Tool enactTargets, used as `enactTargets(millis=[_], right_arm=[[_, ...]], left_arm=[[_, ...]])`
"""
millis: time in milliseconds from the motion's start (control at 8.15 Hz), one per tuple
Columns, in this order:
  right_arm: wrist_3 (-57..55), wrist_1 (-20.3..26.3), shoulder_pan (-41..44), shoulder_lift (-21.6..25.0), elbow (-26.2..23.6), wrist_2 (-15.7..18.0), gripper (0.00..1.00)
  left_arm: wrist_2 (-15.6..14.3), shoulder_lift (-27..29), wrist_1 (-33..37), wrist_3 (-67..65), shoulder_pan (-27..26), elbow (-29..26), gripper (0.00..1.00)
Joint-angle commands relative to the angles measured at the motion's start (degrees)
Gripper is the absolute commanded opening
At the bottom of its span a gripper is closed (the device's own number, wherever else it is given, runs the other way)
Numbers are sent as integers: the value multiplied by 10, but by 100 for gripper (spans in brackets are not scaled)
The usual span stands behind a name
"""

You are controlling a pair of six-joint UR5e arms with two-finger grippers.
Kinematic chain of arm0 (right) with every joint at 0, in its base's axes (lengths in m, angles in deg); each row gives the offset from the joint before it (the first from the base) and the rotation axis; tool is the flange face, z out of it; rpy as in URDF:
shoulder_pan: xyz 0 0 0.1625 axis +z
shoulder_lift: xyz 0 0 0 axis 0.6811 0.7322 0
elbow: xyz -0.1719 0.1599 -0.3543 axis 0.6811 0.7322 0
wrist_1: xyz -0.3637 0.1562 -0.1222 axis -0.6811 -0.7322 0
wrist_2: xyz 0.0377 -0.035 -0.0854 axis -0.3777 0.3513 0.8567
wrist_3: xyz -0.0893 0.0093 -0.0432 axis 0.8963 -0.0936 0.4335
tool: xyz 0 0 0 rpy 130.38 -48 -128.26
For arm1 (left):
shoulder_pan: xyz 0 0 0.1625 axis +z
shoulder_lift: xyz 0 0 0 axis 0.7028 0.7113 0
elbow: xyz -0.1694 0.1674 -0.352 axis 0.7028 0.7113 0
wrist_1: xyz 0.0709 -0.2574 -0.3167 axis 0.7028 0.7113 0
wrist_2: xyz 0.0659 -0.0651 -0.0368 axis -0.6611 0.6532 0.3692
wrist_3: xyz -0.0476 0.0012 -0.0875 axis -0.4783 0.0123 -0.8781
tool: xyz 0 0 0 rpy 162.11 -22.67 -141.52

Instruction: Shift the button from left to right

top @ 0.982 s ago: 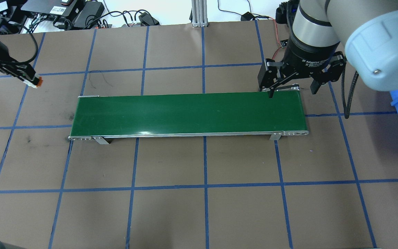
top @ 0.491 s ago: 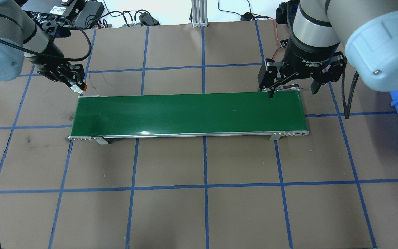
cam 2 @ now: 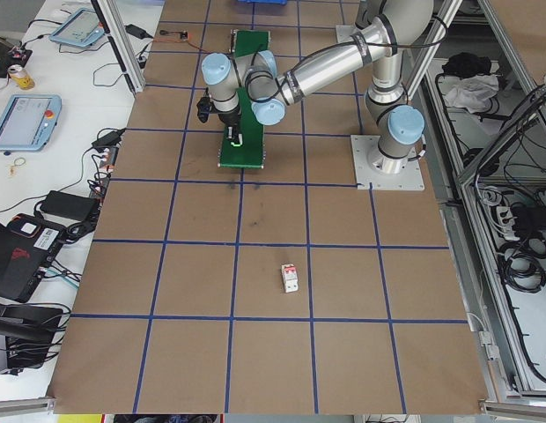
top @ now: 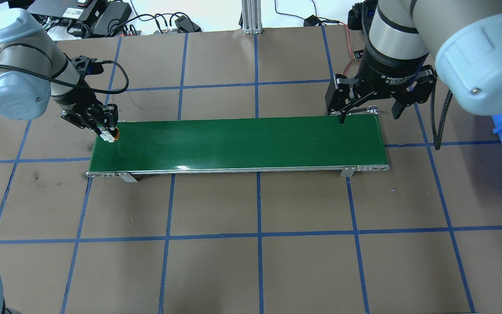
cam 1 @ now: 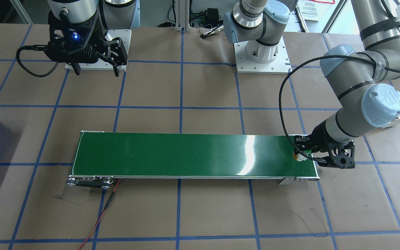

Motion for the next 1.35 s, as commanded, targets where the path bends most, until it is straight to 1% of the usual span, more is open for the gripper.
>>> enactTargets(millis=[0, 245, 491, 613, 736, 859, 982, 1227], right_arm=[[0, 0, 0, 0, 0, -3, 100], [0, -1, 0, 0, 0, -4, 100], [-2, -2, 0, 0, 0, -4, 100], [-2, -2, 0, -1, 0, -4, 100], [-2, -1, 0, -1, 0, -4, 100], [-2, -1, 0, 0, 0, -4, 100], [0, -1, 0, -1, 0, -4, 100], [0, -1, 0, -1, 0, -4, 100]], left_arm=[[-3, 10, 0, -36, 1, 7, 0], [-4, 21, 0, -63, 1, 5, 0], [-4, 26, -1, -63, 1, 5, 0], [-7, 27, -2, -57, 1, 6, 5], [-11, 29, -4, -63, -1, 7, 90], [-9, 29, -5, -65, -1, 3, 100], [-11, 30, -4, -66, -7, 0, 100], [-6, 28, -3, -75, -20, -2, 100]])
